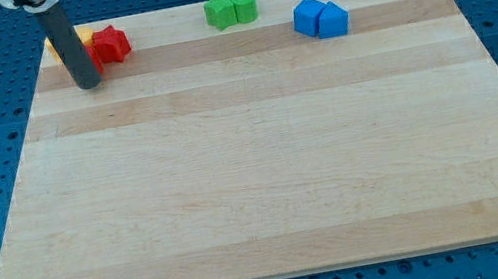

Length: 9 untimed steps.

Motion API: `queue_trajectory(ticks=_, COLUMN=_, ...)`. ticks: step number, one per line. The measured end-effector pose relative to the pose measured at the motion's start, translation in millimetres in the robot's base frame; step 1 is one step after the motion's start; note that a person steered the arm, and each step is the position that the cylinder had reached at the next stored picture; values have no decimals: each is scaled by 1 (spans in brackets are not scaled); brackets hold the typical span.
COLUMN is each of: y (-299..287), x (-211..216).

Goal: Push the blue cube closer to the red star

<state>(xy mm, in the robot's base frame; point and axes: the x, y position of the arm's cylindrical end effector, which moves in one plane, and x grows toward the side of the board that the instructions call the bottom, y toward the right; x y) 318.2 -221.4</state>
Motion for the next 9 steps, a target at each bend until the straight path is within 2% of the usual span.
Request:
queue_trajectory(ticks=1, y=3, x=6)
queue_trajectory(ticks=2, y=58, x=46)
queue_trajectory(ticks=3, y=146, x=70)
queue_trajectory(ticks=5, y=300, x=71)
queue_trajectory(ticks=7, y=376, x=49)
queue_trajectory(ticks=9, y=390, x=-5)
